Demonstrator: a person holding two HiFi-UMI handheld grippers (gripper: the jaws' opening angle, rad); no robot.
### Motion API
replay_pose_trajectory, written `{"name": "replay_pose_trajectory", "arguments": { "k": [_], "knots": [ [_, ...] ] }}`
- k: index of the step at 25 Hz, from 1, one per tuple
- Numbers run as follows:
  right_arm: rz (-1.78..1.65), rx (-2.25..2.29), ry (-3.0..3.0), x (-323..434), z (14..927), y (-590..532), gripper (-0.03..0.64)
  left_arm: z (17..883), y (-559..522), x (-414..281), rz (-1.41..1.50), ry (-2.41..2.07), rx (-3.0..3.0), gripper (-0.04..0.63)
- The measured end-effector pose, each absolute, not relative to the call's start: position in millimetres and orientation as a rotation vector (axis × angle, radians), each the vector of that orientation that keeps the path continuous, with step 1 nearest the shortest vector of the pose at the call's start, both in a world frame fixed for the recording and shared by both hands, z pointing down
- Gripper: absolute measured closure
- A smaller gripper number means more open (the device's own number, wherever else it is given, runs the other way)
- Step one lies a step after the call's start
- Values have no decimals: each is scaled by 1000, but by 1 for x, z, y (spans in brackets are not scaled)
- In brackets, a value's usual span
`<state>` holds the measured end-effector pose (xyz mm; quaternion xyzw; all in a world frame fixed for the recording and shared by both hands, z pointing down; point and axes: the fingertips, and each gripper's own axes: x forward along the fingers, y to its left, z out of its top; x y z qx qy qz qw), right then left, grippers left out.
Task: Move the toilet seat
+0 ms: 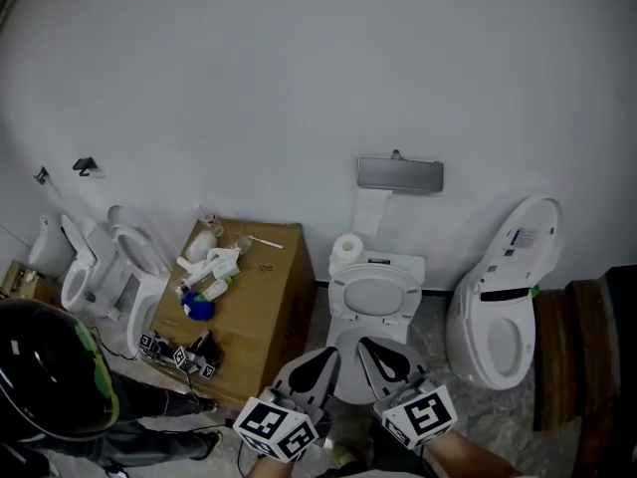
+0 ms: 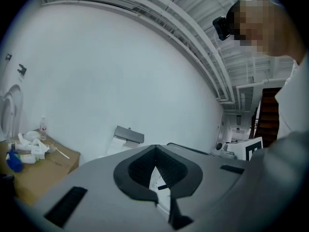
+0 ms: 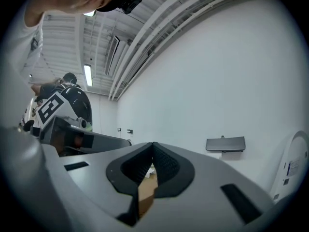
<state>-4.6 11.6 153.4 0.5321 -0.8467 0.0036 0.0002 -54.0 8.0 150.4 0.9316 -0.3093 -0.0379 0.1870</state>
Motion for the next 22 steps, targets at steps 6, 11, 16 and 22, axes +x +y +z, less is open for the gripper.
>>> {"name": "replay_pose_trajectory", "arguments": {
  "k": [6, 11, 16, 22],
  "knots": [
    [6, 1692, -2666, -15, 126, 40, 604, 114, 31, -73, -136, -869, 2687, 586],
    [-36, 1703, -2653, -16, 109, 57, 604, 101, 40, -78, -163, -864, 2698, 588],
    [-73, 1717, -2648, -17, 99, 67, 604, 92, 46, -80, -182, -849, 2725, 586],
    [-61, 1708, -2666, -20, 98, 69, 604, 84, 51, -84, -210, -862, 2736, 586]
  ]
}}
